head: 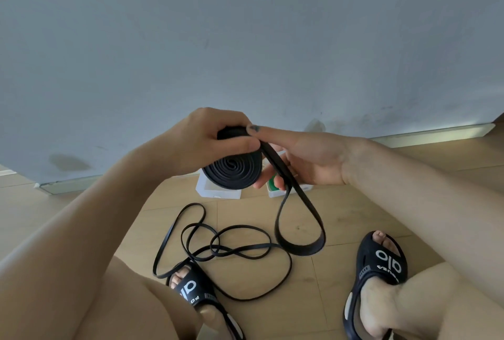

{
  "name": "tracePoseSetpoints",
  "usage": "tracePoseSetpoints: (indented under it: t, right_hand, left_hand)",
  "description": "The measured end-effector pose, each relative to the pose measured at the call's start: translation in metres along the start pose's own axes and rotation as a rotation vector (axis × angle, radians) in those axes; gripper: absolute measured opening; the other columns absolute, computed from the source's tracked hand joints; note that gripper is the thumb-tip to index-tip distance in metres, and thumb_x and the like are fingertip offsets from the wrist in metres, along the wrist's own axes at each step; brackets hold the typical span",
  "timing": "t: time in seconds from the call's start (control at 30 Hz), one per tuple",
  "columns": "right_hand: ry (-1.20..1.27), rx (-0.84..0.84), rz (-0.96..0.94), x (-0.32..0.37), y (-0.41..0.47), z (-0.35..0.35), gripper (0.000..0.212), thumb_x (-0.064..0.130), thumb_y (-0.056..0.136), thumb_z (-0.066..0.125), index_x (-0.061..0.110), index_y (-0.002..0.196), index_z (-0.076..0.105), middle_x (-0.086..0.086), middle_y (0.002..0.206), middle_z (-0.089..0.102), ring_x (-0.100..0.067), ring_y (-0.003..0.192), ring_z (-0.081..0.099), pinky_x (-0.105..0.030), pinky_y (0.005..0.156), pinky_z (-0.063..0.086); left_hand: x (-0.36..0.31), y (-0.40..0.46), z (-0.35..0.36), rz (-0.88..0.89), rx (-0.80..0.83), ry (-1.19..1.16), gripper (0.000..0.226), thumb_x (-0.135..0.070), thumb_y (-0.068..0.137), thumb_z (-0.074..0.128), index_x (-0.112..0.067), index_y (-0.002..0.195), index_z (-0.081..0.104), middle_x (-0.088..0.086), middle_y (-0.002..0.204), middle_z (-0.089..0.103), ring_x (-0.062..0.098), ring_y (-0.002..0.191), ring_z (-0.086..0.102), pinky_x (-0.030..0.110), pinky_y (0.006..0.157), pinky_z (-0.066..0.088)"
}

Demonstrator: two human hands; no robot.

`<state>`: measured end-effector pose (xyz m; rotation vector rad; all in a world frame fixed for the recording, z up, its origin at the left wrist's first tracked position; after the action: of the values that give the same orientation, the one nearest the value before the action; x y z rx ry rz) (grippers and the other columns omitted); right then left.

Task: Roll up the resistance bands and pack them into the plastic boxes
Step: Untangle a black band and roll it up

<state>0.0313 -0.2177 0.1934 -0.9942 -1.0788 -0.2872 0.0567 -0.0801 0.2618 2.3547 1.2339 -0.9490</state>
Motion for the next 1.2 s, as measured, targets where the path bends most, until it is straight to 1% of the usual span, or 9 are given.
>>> tracePoseSetpoints:
  t: [0.1, 0.17, 0.33, 0.43, 0.53, 0.73, 0.9, 1.03, 1.2]
  right_hand:
    - [0.096, 0.141, -0.041, 0.005, -0.006, 0.005, 0.067, 0.065, 0.096, 0.052, 0.018, 0.143, 0.055, -0.021, 0.126, 0.071, -0.017, 0.072, 0.056, -0.034, 0.077, 0.044]
    - [0.179, 0.159, -0.111, 0.008, -0.004, 0.008, 0.060, 0.056, 0.100, 0.051, 0.015, 0.144, 0.052, -0.014, 0.127, 0.069, -0.015, 0.070, 0.060, -0.033, 0.071, 0.038]
    - [0.119, -0.003, -0.089, 0.000, 0.006, 0.000, 0.064, 0.056, 0.085, 0.073, 0.015, 0.133, 0.066, -0.006, 0.106, 0.072, -0.014, 0.071, 0.043, -0.027, 0.063, 0.037]
    - [0.028, -0.045, -0.054, -0.004, 0.006, 0.001, 0.065, 0.061, 0.082, 0.070, 0.013, 0.126, 0.071, -0.005, 0.093, 0.073, -0.013, 0.066, 0.043, -0.027, 0.063, 0.039]
    - [0.044, -0.042, -0.039, 0.000, 0.003, -0.003, 0.064, 0.061, 0.088, 0.064, 0.014, 0.131, 0.067, -0.014, 0.098, 0.074, -0.010, 0.060, 0.045, -0.026, 0.064, 0.042]
    - [0.168, 0.006, 0.007, 0.003, -0.005, -0.020, 0.071, 0.050, 0.087, 0.074, 0.007, 0.140, 0.053, -0.020, 0.114, 0.071, -0.006, 0.054, 0.036, -0.024, 0.066, 0.042]
    - [0.289, 0.256, -0.046, 0.004, -0.005, 0.009, 0.061, 0.057, 0.098, 0.054, 0.012, 0.139, 0.056, -0.031, 0.132, 0.064, -0.008, 0.055, 0.029, -0.028, 0.070, 0.033]
    - [0.381, 0.231, -0.143, 0.014, -0.005, 0.013, 0.038, 0.052, 0.100, 0.048, 0.019, 0.103, 0.066, -0.005, 0.092, 0.073, -0.012, 0.056, 0.018, -0.030, 0.067, 0.029]
    - [0.248, 0.072, -0.116, 0.003, 0.000, 0.010, 0.035, 0.047, 0.094, 0.062, 0.020, 0.116, 0.065, 0.006, 0.078, 0.065, -0.007, 0.055, 0.039, -0.027, 0.064, 0.030]
  left_hand:
    - [-0.001, -0.004, -0.012, 0.032, -0.097, -0.126, 0.004, -0.033, 0.096, 0.068, -0.031, 0.097, 0.072, -0.016, 0.085, 0.071, 0.003, 0.082, 0.067, 0.012, 0.070, 0.048]
    - [-0.002, -0.005, -0.013, 0.051, -0.128, -0.158, 0.010, -0.032, 0.096, 0.065, -0.027, 0.100, 0.072, -0.014, 0.088, 0.072, 0.004, 0.084, 0.067, 0.013, 0.071, 0.050]
    - [0.001, -0.003, -0.002, -0.007, -0.009, -0.022, 0.006, -0.033, 0.090, 0.073, -0.030, 0.094, 0.071, -0.009, 0.084, 0.071, 0.007, 0.078, 0.067, 0.020, 0.066, 0.051]
    - [-0.002, -0.003, 0.009, 0.011, 0.062, 0.112, 0.009, -0.038, 0.089, 0.071, -0.029, 0.086, 0.069, -0.006, 0.073, 0.066, 0.009, 0.065, 0.059, 0.023, 0.058, 0.044]
    - [-0.004, -0.002, 0.002, 0.024, 0.018, 0.120, 0.007, -0.037, 0.094, 0.067, -0.036, 0.087, 0.066, -0.014, 0.075, 0.065, 0.004, 0.067, 0.059, 0.017, 0.058, 0.044]
    - [0.004, -0.002, -0.011, -0.020, -0.098, 0.045, 0.005, -0.034, 0.097, 0.066, -0.037, 0.096, 0.069, -0.018, 0.087, 0.069, 0.002, 0.084, 0.063, 0.012, 0.067, 0.047]
    - [0.007, -0.002, -0.013, -0.049, -0.173, -0.068, 0.009, -0.036, 0.101, 0.061, -0.032, 0.099, 0.069, -0.015, 0.086, 0.070, 0.003, 0.082, 0.064, 0.017, 0.068, 0.050]
    - [0.008, -0.002, -0.012, -0.064, -0.223, -0.240, 0.017, -0.041, 0.097, 0.059, -0.029, 0.101, 0.069, -0.011, 0.087, 0.071, 0.007, 0.085, 0.067, 0.019, 0.070, 0.053]
    - [0.005, -0.003, 0.001, -0.060, -0.012, -0.029, 0.013, -0.043, 0.089, 0.075, -0.032, 0.093, 0.068, -0.012, 0.082, 0.070, 0.003, 0.077, 0.065, 0.017, 0.066, 0.050]
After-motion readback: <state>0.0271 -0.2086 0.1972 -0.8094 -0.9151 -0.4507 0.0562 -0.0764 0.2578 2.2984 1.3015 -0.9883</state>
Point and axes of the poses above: each hand's wrist, its own y-axis towards the middle knuckle, its own z-axis out of the palm, x = y × z, the point moved 7 cm from there along y, towards the middle knuckle
